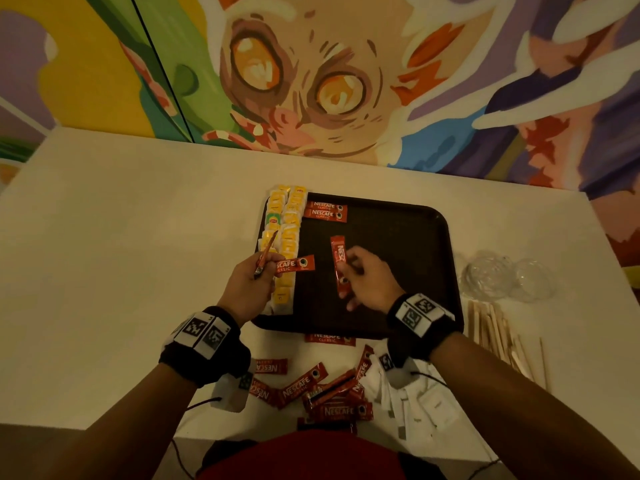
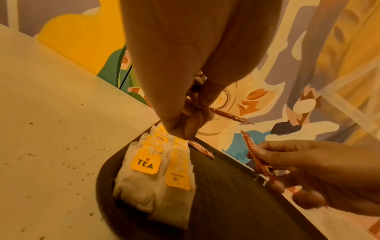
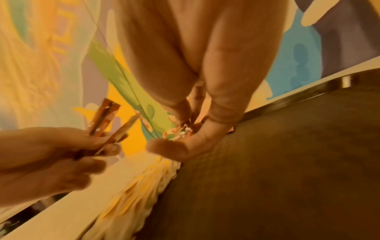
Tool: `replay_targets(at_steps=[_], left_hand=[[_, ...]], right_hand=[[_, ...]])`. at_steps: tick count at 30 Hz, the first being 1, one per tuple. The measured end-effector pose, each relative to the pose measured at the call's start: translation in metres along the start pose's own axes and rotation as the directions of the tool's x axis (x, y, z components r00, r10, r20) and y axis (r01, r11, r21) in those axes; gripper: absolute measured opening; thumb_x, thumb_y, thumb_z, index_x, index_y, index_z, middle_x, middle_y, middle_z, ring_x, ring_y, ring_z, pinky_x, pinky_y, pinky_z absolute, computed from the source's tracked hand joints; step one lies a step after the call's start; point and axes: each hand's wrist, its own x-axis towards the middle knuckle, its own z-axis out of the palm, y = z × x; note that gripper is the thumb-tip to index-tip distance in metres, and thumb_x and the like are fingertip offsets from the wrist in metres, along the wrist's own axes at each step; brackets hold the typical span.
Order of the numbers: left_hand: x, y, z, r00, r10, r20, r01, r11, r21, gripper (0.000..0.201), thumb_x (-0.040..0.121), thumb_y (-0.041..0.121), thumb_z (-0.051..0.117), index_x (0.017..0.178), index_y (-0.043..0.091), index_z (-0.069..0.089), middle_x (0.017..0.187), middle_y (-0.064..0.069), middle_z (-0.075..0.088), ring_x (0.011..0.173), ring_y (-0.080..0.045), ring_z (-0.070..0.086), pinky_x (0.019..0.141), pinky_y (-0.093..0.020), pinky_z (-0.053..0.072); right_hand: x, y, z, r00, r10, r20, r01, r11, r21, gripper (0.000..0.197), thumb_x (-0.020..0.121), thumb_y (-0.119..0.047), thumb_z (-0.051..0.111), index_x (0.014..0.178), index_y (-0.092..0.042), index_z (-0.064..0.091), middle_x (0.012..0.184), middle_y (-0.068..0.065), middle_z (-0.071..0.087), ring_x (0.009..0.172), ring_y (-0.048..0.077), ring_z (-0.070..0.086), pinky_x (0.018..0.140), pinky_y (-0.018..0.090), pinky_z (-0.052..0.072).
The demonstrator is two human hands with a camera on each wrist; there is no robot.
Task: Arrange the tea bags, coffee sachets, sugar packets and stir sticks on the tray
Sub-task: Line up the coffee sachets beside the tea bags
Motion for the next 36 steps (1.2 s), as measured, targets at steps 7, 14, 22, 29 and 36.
replay_targets(at_steps=[7,14,22,29,36], left_hand=[[0.019,0.01,-0.002,0.999,0.027,-0.038,-0.027,0.999,0.024,0.021,0.101,0.008,0.04,0.106,0.012,0.06,0.076,0.001,0.055,0.05,-0.003,0.049,0.046,-0.014,0.041],[0.036,0.016,0.001,0.999,0.051,-0.009,-0.05,0.997,0.065,0.02,0.101,0.011,0.043,0.107,0.014,0.062,0.088,0.003,0.058,0.077,-0.01,0.049,0.074,-0.026,0.043],[0.049,0.011,0.006,0.993,0.081,0.081,-0.094,0.979,0.179,0.021,0.101,0.013,0.044,0.109,0.02,0.062,0.101,0.001,0.064,0.089,-0.011,0.059,0.085,-0.029,0.046],[0.053,0.006,0.01,0.991,0.055,0.119,-0.075,0.983,0.168,0.023,0.101,0.013,0.043,0.112,0.018,0.062,0.11,-0.001,0.064,0.107,-0.015,0.057,0.093,-0.028,0.043],[0.054,0.004,0.011,0.99,0.053,0.128,-0.072,0.985,0.154,0.022,0.101,0.013,0.042,0.112,0.018,0.061,0.112,0.0,0.062,0.108,-0.012,0.054,0.083,-0.017,0.04]], right_hand=[[0.062,-0.017,-0.02,1.0,0.027,-0.016,-0.029,0.988,-0.154,0.043,0.099,-0.013,0.052,0.141,-0.022,0.046,0.115,0.004,0.059,0.087,0.013,0.061,0.075,0.028,0.056],[0.109,-0.025,-0.026,0.993,0.058,-0.106,-0.076,0.98,-0.181,0.022,0.088,-0.01,0.07,0.109,-0.015,0.068,0.117,0.009,0.067,0.105,0.02,0.062,0.098,0.041,0.052],[0.141,-0.02,-0.021,0.988,0.068,-0.137,-0.101,0.962,-0.253,0.014,0.084,-0.008,0.074,0.097,-0.014,0.074,0.119,0.01,0.066,0.117,0.022,0.059,0.101,0.038,0.05],[0.15,-0.018,-0.021,0.984,0.021,-0.178,-0.075,0.951,-0.302,0.016,0.086,-0.01,0.072,0.101,-0.012,0.074,0.121,0.011,0.066,0.119,0.024,0.057,0.107,0.04,0.045],[0.153,-0.01,-0.019,0.957,-0.069,-0.282,-0.019,0.955,-0.296,0.025,0.08,-0.009,0.077,0.104,-0.009,0.069,0.12,0.012,0.061,0.109,0.023,0.06,0.092,0.027,0.047]])
